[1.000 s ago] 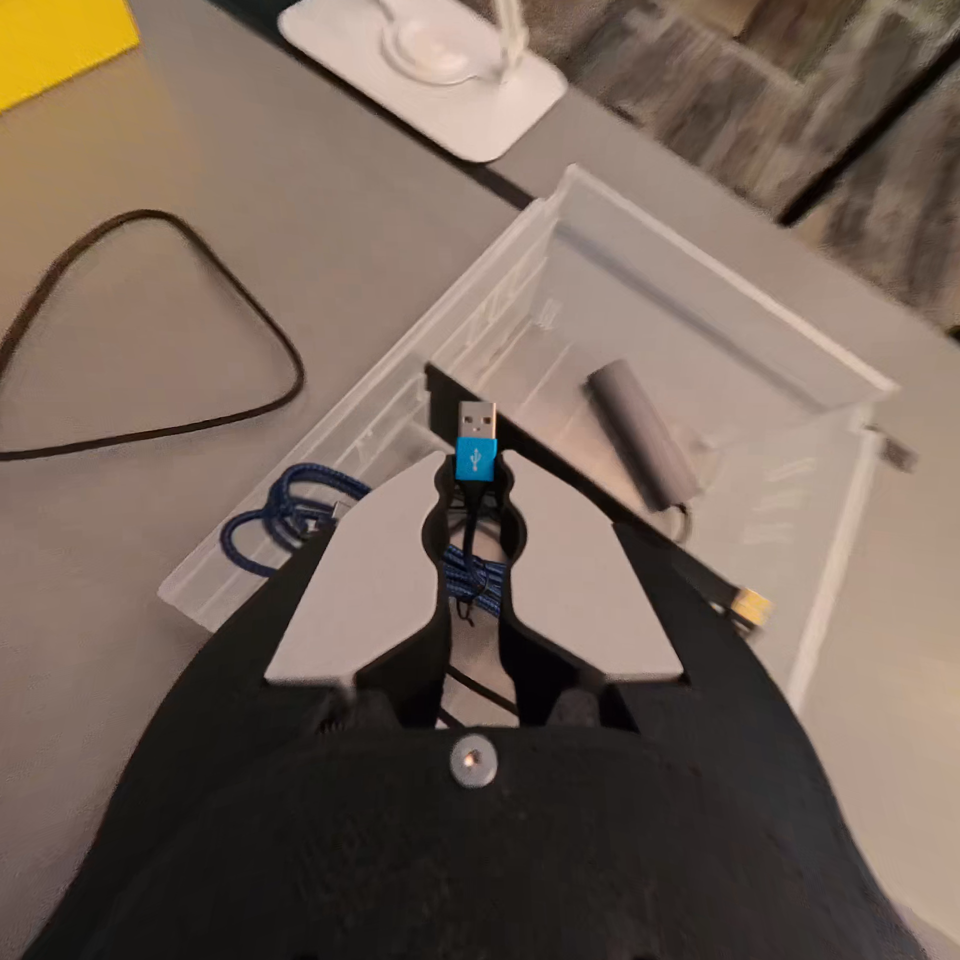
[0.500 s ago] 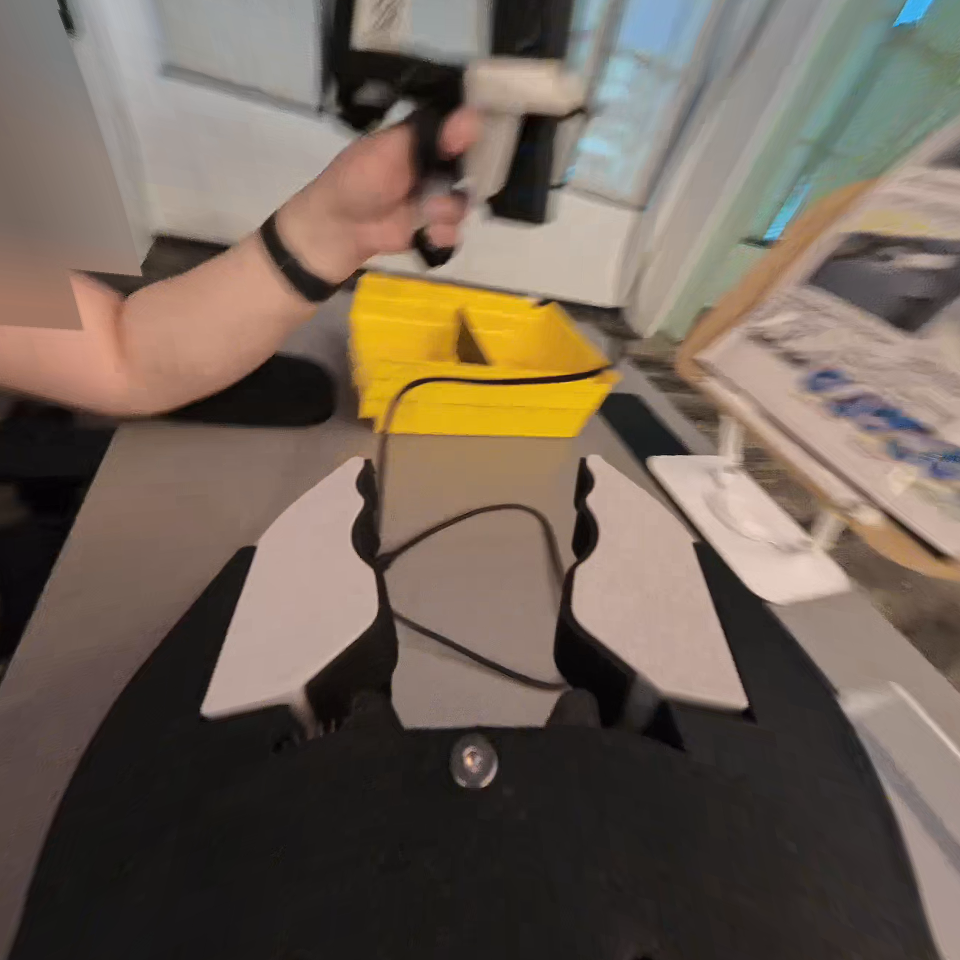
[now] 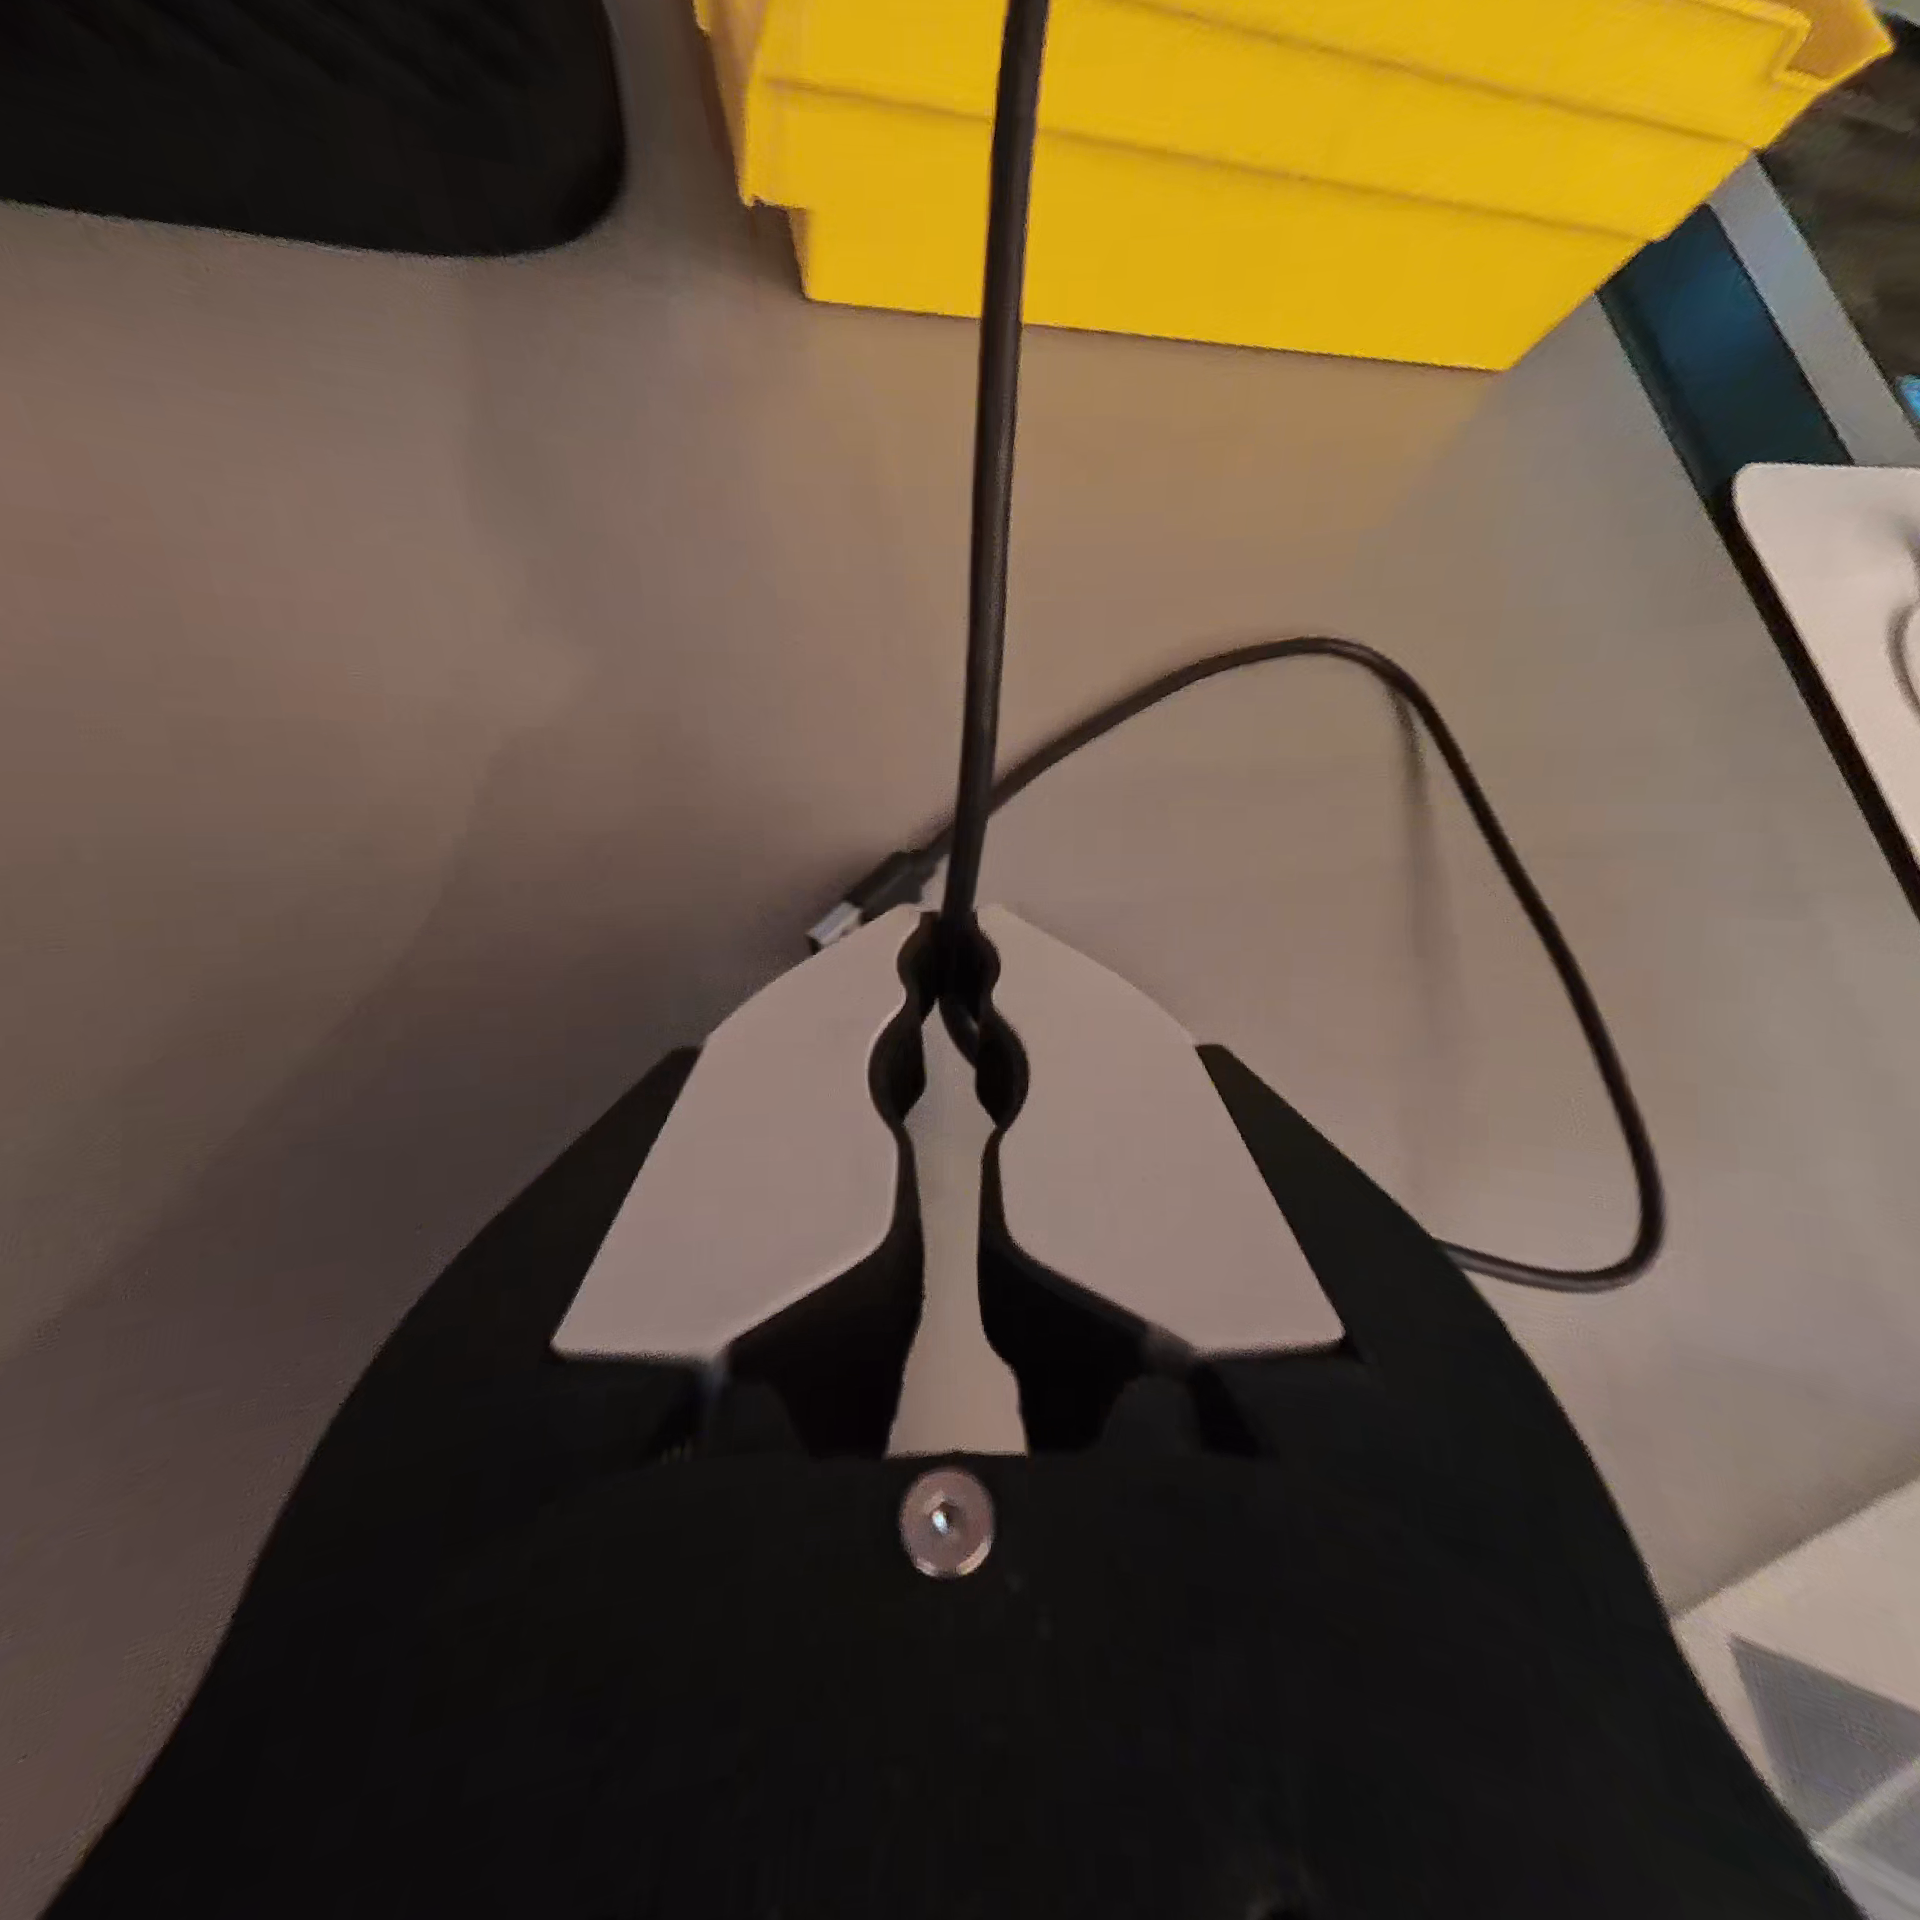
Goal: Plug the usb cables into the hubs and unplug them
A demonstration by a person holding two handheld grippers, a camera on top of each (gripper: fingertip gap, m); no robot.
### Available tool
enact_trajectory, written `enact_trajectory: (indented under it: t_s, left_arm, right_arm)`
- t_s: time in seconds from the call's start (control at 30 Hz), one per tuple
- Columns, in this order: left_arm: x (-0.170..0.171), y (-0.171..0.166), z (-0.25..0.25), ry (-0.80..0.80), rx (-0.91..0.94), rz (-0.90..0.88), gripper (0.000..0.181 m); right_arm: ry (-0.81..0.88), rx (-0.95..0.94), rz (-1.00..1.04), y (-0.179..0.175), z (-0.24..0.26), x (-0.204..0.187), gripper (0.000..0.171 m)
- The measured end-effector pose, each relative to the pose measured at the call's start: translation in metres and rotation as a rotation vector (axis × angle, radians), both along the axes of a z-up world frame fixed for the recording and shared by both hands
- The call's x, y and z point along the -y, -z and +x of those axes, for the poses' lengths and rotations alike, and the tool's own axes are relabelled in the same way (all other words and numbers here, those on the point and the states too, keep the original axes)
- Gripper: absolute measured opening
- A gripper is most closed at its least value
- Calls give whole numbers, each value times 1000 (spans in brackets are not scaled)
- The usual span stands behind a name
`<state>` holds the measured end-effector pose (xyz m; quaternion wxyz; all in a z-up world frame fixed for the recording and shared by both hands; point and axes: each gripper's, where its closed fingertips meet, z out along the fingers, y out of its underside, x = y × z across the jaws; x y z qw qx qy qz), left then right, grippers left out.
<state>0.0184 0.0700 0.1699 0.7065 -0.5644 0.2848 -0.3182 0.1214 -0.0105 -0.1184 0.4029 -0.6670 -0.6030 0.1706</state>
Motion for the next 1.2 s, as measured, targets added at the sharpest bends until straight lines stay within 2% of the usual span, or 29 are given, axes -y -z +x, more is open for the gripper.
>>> enact_trajectory:
  t_s: [0.1,0.17,0.3,0.53,0.77,0.97,1.2]
  left_arm:
    - [1,-3,-10,-9,-9,12,27]
    - [3,-5,-16,-6,-9,20,26]
    - [6,-7,-23,8,4,17,26]
    - [7,-9,-25,-13,-5,27,26]
    - [16,-11,13,119,70,4,26]
    - [20,9,59,175,-18,-12,26]
    - [32,25,101,305,-12,-69,26]
  right_arm:
    - [-70,-144,-30,-30,-5,10,5]
    - [-56,-189,-19,-56,1,3,5]
    - [-27,-269,23,-131,19,-23,5]
    - [65,-190,199,-274,55,-66,5]
    - [283,-190,431,-378,123,-90,5]
    - [451,-98,507,-415,175,-133,5]
    - [574,117,585,-420,224,-184,5]
